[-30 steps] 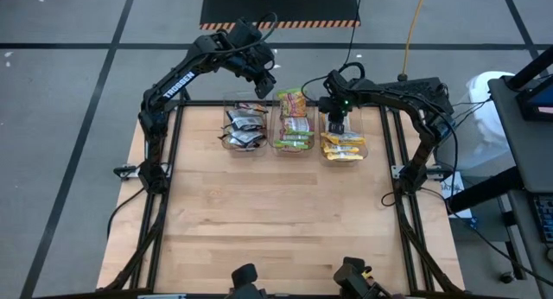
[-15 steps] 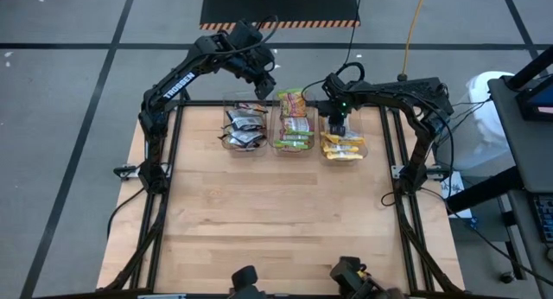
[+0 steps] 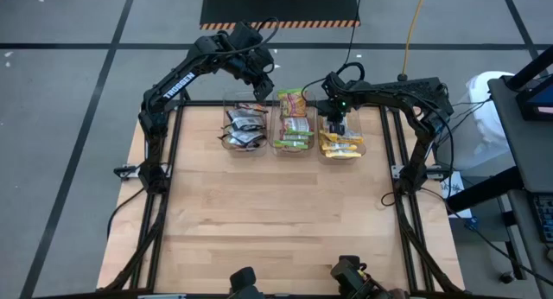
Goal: Sort Maruchan noodles
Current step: Adjust the yellow noodle packs in the right transparent bin
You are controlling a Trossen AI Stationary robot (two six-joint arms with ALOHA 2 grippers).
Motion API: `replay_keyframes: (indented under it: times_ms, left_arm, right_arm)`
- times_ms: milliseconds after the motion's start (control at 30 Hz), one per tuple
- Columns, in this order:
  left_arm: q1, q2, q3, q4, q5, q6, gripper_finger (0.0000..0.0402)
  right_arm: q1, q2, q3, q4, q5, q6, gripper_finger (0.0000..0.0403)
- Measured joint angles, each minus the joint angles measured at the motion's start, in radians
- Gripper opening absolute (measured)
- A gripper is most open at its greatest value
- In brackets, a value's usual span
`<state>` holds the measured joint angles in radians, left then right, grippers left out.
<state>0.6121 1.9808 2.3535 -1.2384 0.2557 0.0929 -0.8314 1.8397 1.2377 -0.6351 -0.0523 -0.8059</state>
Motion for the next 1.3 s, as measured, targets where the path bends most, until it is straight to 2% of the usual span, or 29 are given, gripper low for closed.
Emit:
replay_keyframes:
  times_ms: [467,767,1300]
  left_arm:
    - [0.000,0.000,0.000,0.000,0.000,-0.004,0.0074]
    - [-0.001,0.000,0.000,0.000,0.000,-0.024,0.0074]
    - [-0.019,0.000,0.000,0.000,0.000,-0.020,0.0074]
  right_arm:
    - [-0.001,-0.105,-0.007,-0.077,0.011,-0.019,0.0000]
    - [0.000,-0.166,-0.005,-0.086,0.075,-0.026,0.0000]
    - [-0.053,-0.185,-0.003,-0.039,0.134,0.012,0.0001]
